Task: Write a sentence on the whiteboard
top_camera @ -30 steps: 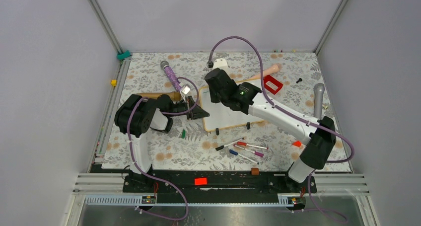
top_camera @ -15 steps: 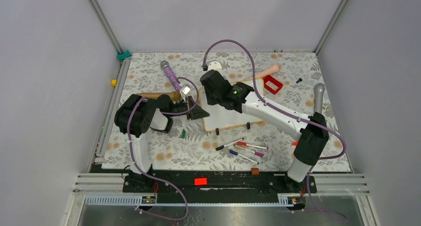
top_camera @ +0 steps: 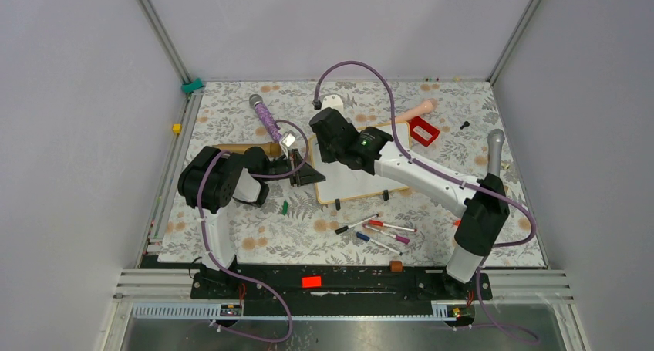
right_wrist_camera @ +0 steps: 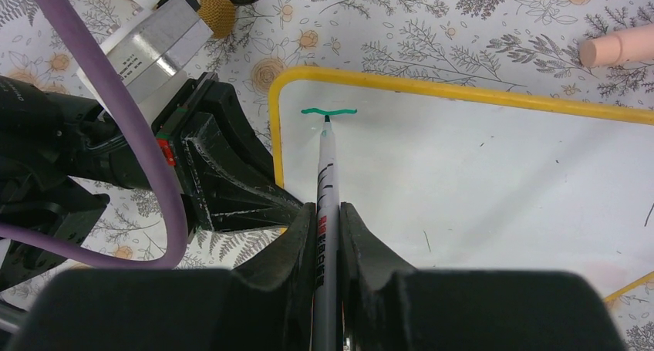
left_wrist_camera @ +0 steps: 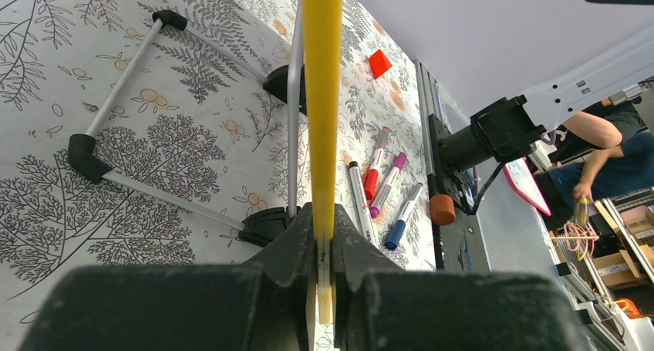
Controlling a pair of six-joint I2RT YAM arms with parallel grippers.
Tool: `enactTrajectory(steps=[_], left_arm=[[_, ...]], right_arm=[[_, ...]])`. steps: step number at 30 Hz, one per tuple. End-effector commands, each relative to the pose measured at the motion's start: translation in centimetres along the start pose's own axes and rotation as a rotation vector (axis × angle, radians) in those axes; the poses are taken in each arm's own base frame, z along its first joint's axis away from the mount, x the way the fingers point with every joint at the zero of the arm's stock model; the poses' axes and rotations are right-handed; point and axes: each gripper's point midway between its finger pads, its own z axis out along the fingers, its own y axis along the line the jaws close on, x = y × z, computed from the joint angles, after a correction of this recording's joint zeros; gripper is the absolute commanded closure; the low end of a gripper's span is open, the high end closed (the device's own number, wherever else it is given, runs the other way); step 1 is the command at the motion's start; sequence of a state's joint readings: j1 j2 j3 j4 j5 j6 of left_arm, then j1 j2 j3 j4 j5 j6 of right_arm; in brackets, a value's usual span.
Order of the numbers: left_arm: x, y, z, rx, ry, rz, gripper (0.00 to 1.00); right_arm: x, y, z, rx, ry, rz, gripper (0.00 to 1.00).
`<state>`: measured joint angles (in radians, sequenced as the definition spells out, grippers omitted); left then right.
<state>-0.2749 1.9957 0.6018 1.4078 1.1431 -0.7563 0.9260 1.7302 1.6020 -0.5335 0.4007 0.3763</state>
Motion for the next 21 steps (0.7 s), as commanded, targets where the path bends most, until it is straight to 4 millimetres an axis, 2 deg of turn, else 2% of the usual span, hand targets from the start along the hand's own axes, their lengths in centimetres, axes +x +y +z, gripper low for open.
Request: enactTrajectory(steps=[1,7,18,21], left_arm=[[-1.0,-2.1,0.2,0.07,0.004,0.111,1.0],[-1.1,-2.1,0.2,0.07,0.003,0.113,1.0],[-1.0,-2.1,0.2,0.07,0.003,0.112,1.0],[-1.1,-2.1,0.2,0.07,0.002,0.113,1.0]], right_arm=[[-1.6,-0.3,-0.2,0.016,-0.029,0.003,1.0],[-0.7,-0.4,-0.1,0.018,-0.006,0.002,1.0],[3.3,-0.7,-0.6,-0.006,0.081,0.051,1.0],[3.9,-0.6,-0.7,-0.007,0.092,0.056,1.0]])
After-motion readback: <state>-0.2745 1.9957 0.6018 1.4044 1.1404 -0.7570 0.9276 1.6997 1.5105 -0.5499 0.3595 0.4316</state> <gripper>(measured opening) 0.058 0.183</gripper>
